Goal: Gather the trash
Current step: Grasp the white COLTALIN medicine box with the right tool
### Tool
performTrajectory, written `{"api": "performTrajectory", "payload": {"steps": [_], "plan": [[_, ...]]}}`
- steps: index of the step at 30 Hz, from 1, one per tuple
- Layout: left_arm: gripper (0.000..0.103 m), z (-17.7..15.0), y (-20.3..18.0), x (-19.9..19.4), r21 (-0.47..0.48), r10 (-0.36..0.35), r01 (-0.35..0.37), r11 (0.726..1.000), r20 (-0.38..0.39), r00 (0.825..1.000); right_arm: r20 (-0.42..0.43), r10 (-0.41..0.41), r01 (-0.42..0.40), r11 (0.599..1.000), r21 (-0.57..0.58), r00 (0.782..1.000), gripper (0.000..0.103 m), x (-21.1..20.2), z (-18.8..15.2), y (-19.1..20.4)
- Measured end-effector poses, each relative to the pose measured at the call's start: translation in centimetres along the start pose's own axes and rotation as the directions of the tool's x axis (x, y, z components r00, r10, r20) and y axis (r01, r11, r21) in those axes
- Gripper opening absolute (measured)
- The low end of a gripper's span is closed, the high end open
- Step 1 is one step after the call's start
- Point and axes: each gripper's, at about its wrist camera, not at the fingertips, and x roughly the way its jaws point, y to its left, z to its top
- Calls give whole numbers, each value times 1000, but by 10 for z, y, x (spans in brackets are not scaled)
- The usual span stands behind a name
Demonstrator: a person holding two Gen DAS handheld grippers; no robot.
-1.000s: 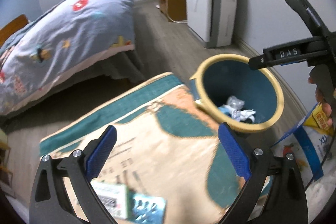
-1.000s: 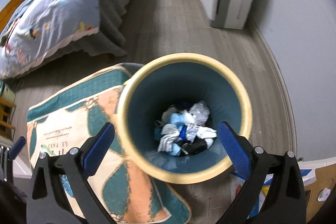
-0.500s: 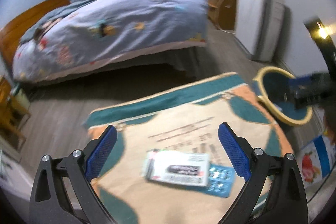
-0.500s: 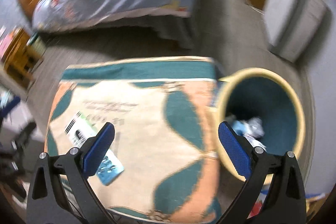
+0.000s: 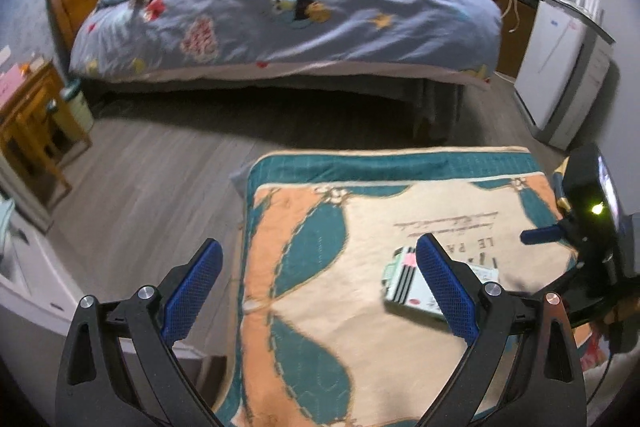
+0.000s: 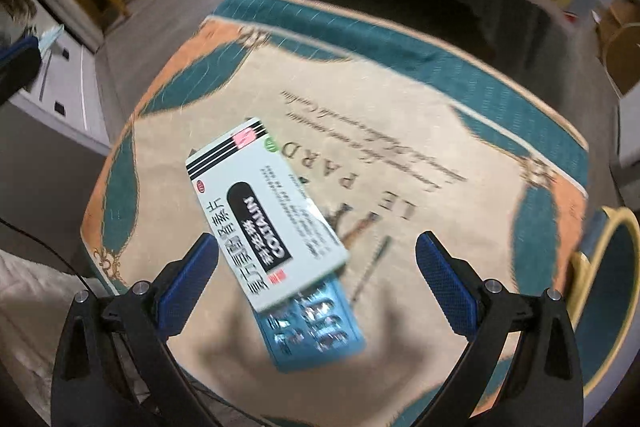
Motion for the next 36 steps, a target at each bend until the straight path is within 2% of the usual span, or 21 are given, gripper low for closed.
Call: {"api": "performTrajectory", "payload": {"steps": [4, 7, 13, 14, 16, 20, 24, 26, 32, 36], "plan": [[96, 0, 11, 11, -13, 1, -2, 1000, -24, 1000, -60, 39, -42, 998, -47, 997, 97, 25, 7, 13], [96, 2, 13, 18, -6, -7, 6, 1000, -38, 999, -99, 1, -11, 995, -99, 995, 97, 42, 11, 25], [96, 2, 10, 30, 23, -19, 21, 1000, -65, 998, -151, -11, -5, 995, -102, 988, 97, 67, 17, 29], [96, 2, 9, 31, 28, -21, 23, 999, -69, 997, -156, -8, -8, 995, -102, 988, 96, 70, 18, 30], [96, 2, 6, 33, 38, -20, 23, 999, -76, 997, -145, -12, -3, 995, -103, 989, 85, 68, 18, 30], [96, 2, 0, 35, 47, -27, 31, 998, -86, 996, -112, 31, -35, 999, -38, 993, 80, 51, 18, 20], [96, -6, -17, 38, 77, -27, 36, 996, -109, 994, -87, 16, -14, 1000, 24, 996, 77, 29, 7, 0], [96, -15, -32, 42, 86, -28, 40, 995, -134, 991, -86, 1, 5, 998, 64, 996, 76, 21, -1, -13], [96, -51, -88, 53, 53, -46, 60, 997, -228, 972, -132, -110, 135, 971, 199, 985, 76, 2, -36, -61], [96, -72, -131, 55, -4, -68, 69, 998, -248, 966, -137, -115, 154, 936, 317, 984, 76, -11, -60, -101]]}}
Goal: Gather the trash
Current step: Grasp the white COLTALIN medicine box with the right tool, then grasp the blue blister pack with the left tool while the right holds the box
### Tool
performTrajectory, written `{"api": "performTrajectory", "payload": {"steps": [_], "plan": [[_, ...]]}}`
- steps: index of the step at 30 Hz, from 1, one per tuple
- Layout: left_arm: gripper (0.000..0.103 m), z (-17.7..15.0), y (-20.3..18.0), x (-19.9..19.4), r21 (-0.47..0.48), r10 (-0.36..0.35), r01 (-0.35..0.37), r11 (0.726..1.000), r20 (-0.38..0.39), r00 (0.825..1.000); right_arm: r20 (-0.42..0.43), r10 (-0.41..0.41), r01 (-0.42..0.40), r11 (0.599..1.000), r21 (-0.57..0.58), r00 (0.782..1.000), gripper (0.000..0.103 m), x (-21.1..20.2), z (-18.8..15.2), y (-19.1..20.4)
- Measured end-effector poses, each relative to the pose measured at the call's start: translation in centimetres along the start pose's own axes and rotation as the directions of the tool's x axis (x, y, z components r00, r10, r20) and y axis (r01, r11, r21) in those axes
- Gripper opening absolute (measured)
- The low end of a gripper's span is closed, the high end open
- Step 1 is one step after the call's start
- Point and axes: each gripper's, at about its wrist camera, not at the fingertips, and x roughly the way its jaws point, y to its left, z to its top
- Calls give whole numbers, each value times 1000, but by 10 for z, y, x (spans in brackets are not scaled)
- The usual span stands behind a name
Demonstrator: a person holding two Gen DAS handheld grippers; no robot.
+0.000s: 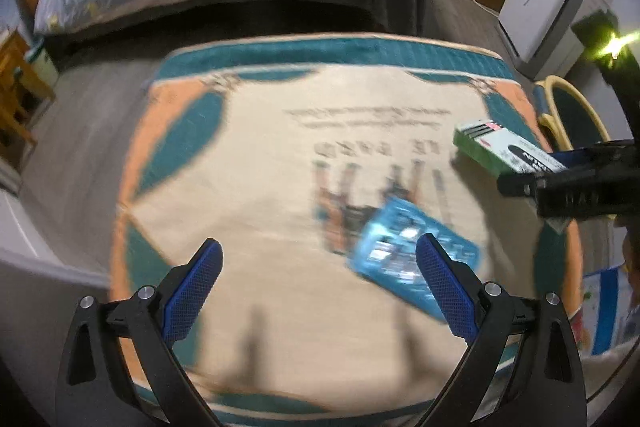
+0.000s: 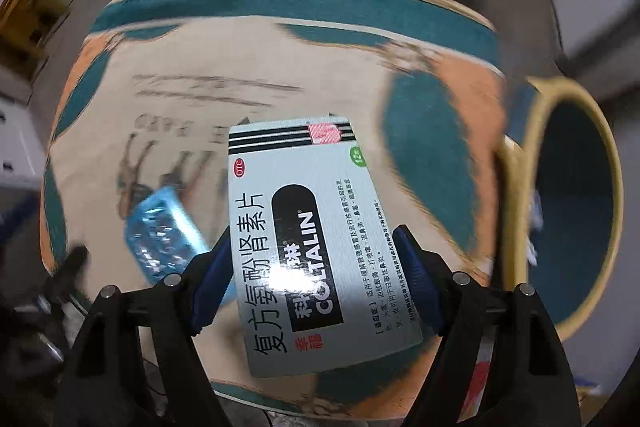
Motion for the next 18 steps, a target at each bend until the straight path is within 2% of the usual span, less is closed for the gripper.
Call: {"api": "performTrajectory", "payload": {"steps": [6, 12, 15, 18], "plan": [[96, -14, -43, 19, -31, 37, -38, 999, -29, 999, -4, 12, -12, 999, 39, 1000, 76, 2, -11, -39], [96, -10, -53, 34, -166, 33, -43, 985, -65, 997, -8, 26, -25, 999, 27, 1000, 76, 4, -17, -67], [97, -14, -55, 49, -237, 18, -51, 970, -137, 990, -9, 38, -38, 999, 32, 999, 76, 6, -20, -81], [97, -14, -66, 59, -177, 52, -80, 981, -159, 986, 1, 48, -48, 998, 27, 999, 76, 6, -19, -88]]}}
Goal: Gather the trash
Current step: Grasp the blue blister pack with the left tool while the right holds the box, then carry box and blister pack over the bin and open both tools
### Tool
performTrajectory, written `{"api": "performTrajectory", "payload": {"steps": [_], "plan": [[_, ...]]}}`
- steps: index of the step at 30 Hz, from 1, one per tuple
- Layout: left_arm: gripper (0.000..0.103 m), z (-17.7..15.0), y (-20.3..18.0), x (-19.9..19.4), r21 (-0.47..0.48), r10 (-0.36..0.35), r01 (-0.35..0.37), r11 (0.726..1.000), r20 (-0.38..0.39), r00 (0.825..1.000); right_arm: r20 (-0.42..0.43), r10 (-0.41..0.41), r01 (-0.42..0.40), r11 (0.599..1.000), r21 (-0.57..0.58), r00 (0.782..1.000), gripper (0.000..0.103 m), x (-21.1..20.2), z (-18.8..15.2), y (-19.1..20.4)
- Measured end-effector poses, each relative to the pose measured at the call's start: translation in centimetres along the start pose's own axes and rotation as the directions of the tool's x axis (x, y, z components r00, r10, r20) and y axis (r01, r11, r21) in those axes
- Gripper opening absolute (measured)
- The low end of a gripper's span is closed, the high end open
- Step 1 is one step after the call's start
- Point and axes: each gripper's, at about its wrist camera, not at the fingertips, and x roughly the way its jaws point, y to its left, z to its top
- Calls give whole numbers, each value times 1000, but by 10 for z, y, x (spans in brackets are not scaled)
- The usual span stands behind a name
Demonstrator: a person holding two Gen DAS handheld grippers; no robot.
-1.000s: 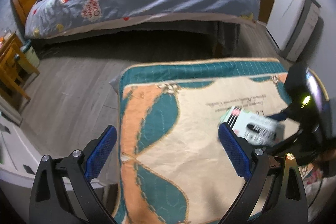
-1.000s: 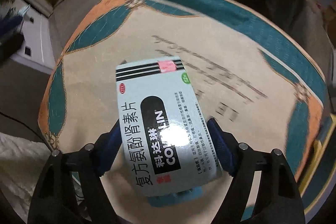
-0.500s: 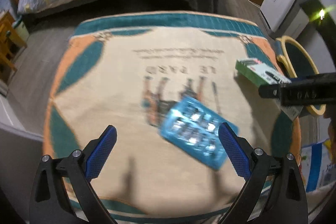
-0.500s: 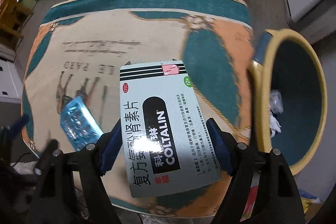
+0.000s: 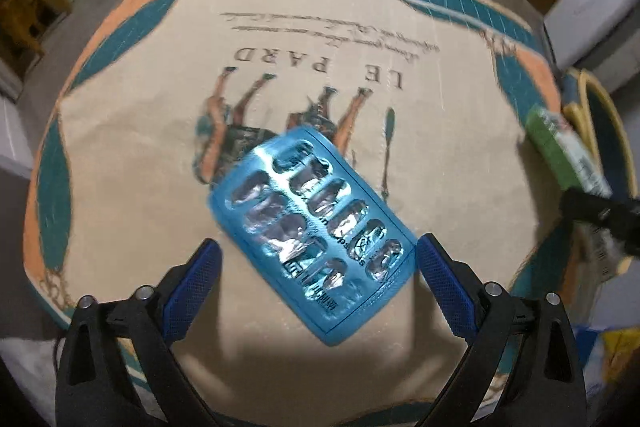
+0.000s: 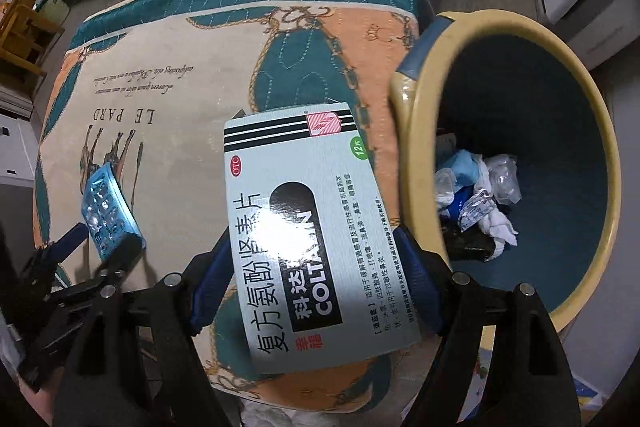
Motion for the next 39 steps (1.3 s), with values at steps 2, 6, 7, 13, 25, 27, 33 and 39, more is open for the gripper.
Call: {"api": "performTrajectory", "payload": {"steps": [2, 6, 7, 13, 25, 27, 33, 39], "plan": [[96, 1, -8, 2, 47, 12, -13, 999, 13, 1000, 8, 19, -19, 1000, 2, 1000, 76, -1, -2, -4], [85, 5, -19, 1, 137, -10, 4, 991, 43, 999, 31, 51, -51, 999, 1, 998, 76, -9, -1, -8], [78, 7, -20, 0, 151, -24, 17, 988, 48, 999, 37, 59, -59, 998, 5, 998, 75, -12, 0, -7], [47, 19, -18, -10, 181, -101, 87, 980, 73, 992, 86, 107, -110, 993, 34, 991, 75, -31, 5, -11], [11, 32, -32, -49, 313, -215, 160, 936, 150, 965, 189, 170, -183, 981, 56, 967, 75, -65, 7, -17], [11, 29, -42, -51, 363, -218, 150, 920, 156, 963, 208, 157, -171, 984, 52, 965, 75, -71, 7, -18], [9, 25, -64, -62, 479, -228, 110, 871, 196, 954, 245, 155, -181, 980, 86, 957, 75, -83, 4, -32], [9, 23, -79, -80, 522, -244, 87, 849, 241, 939, 286, 118, -155, 982, 109, 951, 75, -95, 1, -47]]}}
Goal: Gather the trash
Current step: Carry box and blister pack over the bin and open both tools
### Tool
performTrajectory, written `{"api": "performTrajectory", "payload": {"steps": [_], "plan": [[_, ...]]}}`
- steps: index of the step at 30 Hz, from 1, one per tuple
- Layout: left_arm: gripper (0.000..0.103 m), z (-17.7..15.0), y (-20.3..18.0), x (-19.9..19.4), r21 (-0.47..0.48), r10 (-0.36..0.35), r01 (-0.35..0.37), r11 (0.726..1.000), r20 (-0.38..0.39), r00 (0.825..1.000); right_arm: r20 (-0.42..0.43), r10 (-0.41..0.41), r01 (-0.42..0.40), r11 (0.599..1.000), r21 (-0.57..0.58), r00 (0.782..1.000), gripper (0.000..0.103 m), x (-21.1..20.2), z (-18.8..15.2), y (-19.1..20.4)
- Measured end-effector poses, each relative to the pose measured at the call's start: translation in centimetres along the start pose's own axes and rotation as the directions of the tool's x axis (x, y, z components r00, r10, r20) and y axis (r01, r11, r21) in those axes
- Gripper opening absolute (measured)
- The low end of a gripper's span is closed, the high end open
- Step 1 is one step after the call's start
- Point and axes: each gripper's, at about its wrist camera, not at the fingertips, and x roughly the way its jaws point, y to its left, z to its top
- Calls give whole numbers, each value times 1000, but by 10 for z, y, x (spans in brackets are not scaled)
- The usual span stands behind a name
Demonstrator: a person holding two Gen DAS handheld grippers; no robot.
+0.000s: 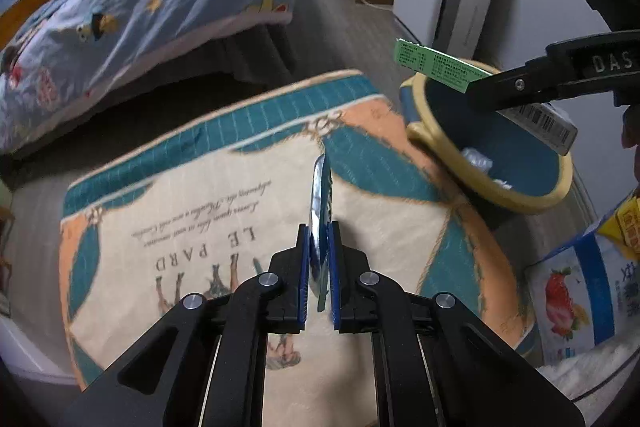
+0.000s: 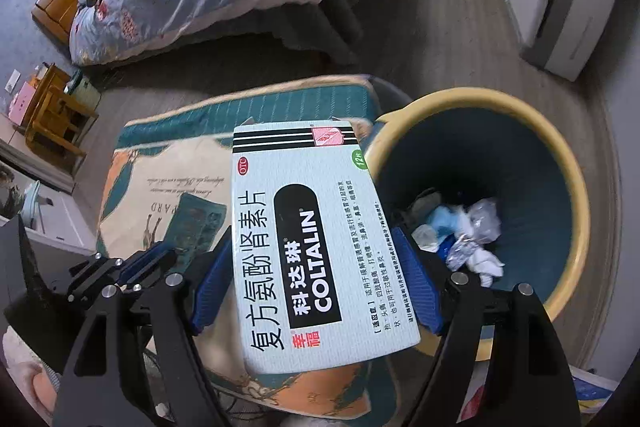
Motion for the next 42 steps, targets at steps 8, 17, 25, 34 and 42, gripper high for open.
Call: {"api": "performTrajectory", "payload": {"steps": [8, 17, 25, 34, 42], "plan": [[9, 31, -21, -17, 13, -67, 66, 998, 90, 994, 65, -126, 121, 989, 80, 990, 75, -24, 1, -47], [9, 59, -77, -15, 101, -272, 261, 960, 116, 955, 19, -186, 176, 954, 241, 982, 75, -20, -15, -116], [9, 73, -120, 17, 173, -314, 300, 938, 61, 947, -37, -207, 208, 924, 321, 978, 75, -6, -24, -155], [10, 83, -126, 46, 144, -305, 297, 944, 37, 952, 1, -188, 175, 915, 363, 982, 76, -4, -16, -158], [39, 82, -115, 42, 80, -316, 311, 947, 59, 947, 10, -216, 196, 905, 378, 976, 90, -10, -17, -161]]}}
